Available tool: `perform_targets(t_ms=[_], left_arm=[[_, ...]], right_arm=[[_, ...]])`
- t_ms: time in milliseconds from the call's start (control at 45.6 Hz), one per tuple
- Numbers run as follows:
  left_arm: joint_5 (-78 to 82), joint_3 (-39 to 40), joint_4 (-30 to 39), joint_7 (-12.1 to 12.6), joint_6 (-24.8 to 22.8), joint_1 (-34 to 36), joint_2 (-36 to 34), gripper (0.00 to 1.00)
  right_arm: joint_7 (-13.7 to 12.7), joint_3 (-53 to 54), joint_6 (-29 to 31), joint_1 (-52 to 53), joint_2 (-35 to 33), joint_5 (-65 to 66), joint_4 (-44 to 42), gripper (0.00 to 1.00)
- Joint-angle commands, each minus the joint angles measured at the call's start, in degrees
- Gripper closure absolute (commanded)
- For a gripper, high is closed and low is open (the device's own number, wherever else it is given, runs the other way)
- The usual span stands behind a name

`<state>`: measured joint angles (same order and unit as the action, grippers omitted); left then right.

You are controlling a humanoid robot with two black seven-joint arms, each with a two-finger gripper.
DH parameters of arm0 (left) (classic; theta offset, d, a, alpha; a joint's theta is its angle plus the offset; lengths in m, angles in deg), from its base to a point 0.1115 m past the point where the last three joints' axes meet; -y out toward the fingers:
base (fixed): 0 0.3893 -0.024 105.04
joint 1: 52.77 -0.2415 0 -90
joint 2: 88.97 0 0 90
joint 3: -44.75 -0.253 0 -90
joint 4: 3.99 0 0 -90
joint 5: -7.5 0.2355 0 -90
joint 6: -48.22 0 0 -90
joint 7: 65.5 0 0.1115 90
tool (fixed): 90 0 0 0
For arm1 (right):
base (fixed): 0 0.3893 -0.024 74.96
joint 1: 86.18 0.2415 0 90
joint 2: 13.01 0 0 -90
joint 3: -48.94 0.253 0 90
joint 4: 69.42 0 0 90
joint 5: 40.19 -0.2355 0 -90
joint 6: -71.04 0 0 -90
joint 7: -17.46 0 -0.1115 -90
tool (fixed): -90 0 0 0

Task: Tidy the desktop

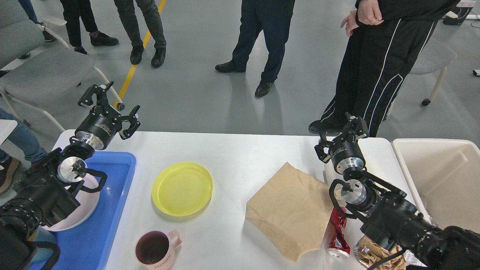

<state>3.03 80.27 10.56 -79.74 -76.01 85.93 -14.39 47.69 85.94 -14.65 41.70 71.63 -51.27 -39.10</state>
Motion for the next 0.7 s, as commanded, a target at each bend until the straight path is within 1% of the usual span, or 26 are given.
perform_targets(t_ms=[0, 88, 241, 394, 460, 526, 613, 679], left_arm=[[0.60, -11.07, -0.39, 0.18, 0.13, 3.42, -1.90, 0.04], [1.04, -18.36, -0.48, 0.36, 0.13, 4.91, -2.95, 0.04], [3.50, -32.51, -0.75, 1.68, 0.13, 8.78, -5.50, 0.04], [5.43, -43.06, -1.45, 1.86, 0.13, 14.40, -7.26, 0.04], [6.05, -47.80, -1.45, 1.86, -0.66, 16.16, -7.70, 0.04], [6.84, -54.48, -1.45, 1.86, -1.80, 17.39, -7.70, 0.04], [8.42, -66.16, -1.27, 1.77, -4.00, 20.38, -7.70, 0.04], [9.22, -75.04, -1.01, 1.86, -7.07, 23.01, -7.44, 0.04]], right_arm=[[0.00, 0.00, 0.00, 0.00, 0.00, 0.00, 0.00, 0.00], [0.00, 0.00, 0.00, 0.00, 0.00, 0.00, 0.00, 0.00], [0.00, 0.00, 0.00, 0.00, 0.00, 0.00, 0.00, 0.00], [0.00, 0.00, 0.00, 0.00, 0.00, 0.00, 0.00, 0.00], [0.00, 0.00, 0.00, 0.00, 0.00, 0.00, 0.00, 0.00], [0.00, 0.00, 0.00, 0.00, 0.00, 0.00, 0.00, 0.00], [0.00, 0.00, 0.00, 0.00, 0.00, 0.00, 0.00, 0.00], [0.00, 0.09, 0.00, 0.00, 0.00, 0.00, 0.00, 0.00]])
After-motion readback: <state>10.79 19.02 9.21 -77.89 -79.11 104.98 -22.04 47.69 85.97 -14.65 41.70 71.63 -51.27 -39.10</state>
